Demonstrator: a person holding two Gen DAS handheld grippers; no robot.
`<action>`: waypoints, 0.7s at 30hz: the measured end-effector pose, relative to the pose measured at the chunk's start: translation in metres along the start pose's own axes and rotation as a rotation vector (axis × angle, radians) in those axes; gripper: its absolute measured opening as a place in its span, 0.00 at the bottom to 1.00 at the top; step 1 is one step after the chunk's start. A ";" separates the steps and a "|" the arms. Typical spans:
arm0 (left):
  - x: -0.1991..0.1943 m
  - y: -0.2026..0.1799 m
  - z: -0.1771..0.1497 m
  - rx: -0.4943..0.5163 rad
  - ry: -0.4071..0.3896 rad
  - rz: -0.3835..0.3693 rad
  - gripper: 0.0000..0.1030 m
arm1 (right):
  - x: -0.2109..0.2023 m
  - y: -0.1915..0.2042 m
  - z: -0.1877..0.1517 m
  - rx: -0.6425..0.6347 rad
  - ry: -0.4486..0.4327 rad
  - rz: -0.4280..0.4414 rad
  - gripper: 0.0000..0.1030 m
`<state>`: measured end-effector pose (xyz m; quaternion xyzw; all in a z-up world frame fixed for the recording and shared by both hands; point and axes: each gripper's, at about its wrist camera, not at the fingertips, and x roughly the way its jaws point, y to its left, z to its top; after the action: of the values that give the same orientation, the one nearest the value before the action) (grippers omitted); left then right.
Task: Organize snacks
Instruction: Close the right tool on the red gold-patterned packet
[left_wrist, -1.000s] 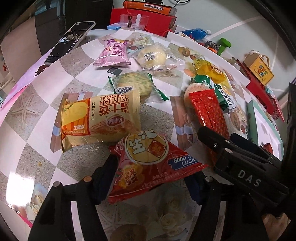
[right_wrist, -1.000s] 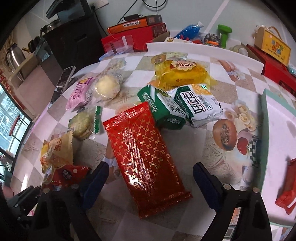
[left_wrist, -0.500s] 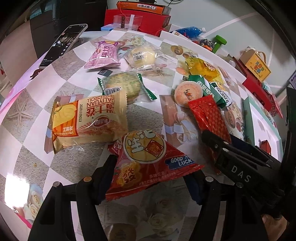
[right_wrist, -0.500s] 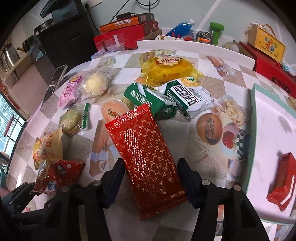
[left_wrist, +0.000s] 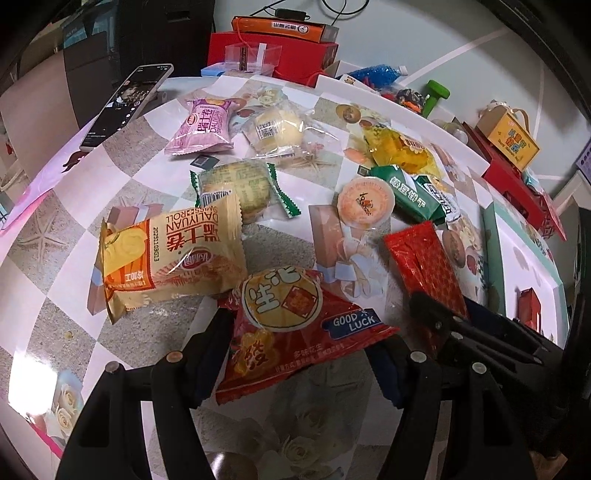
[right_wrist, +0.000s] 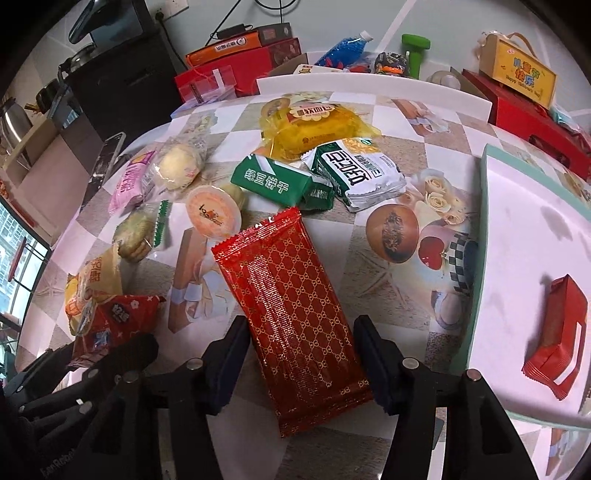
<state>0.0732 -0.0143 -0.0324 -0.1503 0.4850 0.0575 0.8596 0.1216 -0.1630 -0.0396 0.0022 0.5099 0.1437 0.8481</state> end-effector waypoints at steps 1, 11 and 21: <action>0.000 0.000 0.000 -0.001 0.000 0.002 0.69 | 0.000 0.000 0.000 0.000 0.000 -0.002 0.59; -0.003 -0.003 0.002 0.014 -0.041 -0.012 0.67 | -0.001 -0.003 0.000 0.011 0.005 0.003 0.60; -0.006 -0.006 0.002 0.034 -0.058 -0.023 0.57 | -0.007 -0.013 0.001 0.053 -0.005 0.030 0.29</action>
<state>0.0734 -0.0193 -0.0250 -0.1393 0.4589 0.0436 0.8764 0.1223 -0.1773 -0.0355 0.0326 0.5113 0.1431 0.8468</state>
